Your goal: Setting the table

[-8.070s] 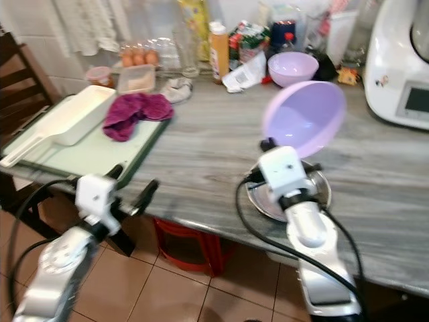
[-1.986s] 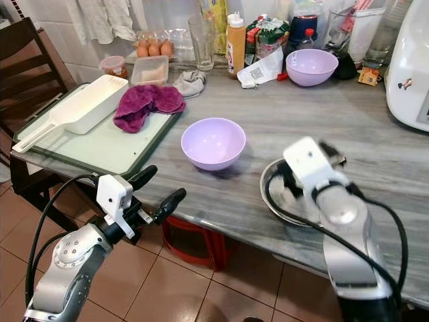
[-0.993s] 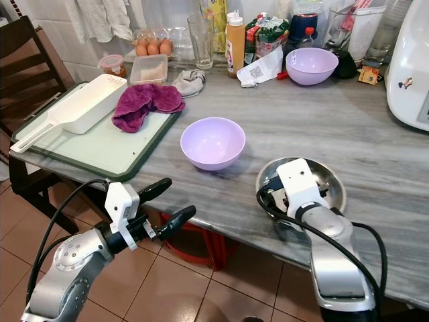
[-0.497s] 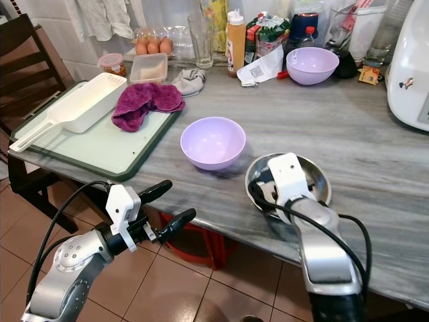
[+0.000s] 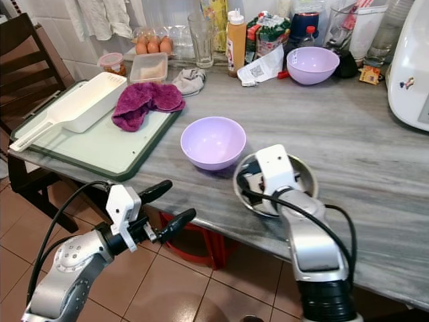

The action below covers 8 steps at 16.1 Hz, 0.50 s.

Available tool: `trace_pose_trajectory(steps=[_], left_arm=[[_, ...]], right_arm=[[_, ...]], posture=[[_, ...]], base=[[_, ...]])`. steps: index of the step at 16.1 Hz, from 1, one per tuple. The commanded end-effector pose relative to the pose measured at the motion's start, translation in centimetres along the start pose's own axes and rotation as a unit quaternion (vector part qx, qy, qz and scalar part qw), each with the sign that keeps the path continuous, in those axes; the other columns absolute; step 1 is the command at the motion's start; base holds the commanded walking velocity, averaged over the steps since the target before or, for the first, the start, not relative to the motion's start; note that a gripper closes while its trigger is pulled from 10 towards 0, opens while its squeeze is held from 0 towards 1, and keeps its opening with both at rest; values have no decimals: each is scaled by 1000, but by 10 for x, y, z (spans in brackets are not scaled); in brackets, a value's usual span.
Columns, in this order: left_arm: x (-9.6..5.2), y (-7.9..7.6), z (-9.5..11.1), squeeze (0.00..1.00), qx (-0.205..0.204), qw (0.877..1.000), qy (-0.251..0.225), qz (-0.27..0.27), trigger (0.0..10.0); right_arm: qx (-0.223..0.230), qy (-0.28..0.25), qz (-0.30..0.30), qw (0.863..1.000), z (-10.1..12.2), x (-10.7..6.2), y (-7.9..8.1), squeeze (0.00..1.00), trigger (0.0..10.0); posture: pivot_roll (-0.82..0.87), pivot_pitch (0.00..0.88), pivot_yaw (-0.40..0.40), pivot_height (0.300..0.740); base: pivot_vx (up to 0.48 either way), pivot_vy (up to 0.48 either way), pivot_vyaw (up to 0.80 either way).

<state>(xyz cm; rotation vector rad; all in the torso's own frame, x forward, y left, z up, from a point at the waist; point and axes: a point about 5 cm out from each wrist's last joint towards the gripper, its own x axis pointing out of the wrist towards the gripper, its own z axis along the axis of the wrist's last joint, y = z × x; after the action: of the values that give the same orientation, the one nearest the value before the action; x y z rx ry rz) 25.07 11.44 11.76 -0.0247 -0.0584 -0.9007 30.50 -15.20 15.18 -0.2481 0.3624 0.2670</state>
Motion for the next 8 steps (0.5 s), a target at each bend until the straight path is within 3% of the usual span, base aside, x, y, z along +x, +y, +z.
trace_pose_trajectory(steps=[1, 8], left_arm=[[-3, 2, -3, 0, 6, 1000, 10, 7, 10000], [-2, 2, 0, 0, 8, 1000, 9, 9, 10000]], right_arm=[[1, -1, 10, 1000, 1, 1, 3, 1000, 10000], [24, -13, 41, 999, 6, 5, 14, 996, 10000]], posture=[[-215, 122, 72, 740], [-211, 122, 74, 740]], base=[[0, 0, 0], [0, 0, 0]])
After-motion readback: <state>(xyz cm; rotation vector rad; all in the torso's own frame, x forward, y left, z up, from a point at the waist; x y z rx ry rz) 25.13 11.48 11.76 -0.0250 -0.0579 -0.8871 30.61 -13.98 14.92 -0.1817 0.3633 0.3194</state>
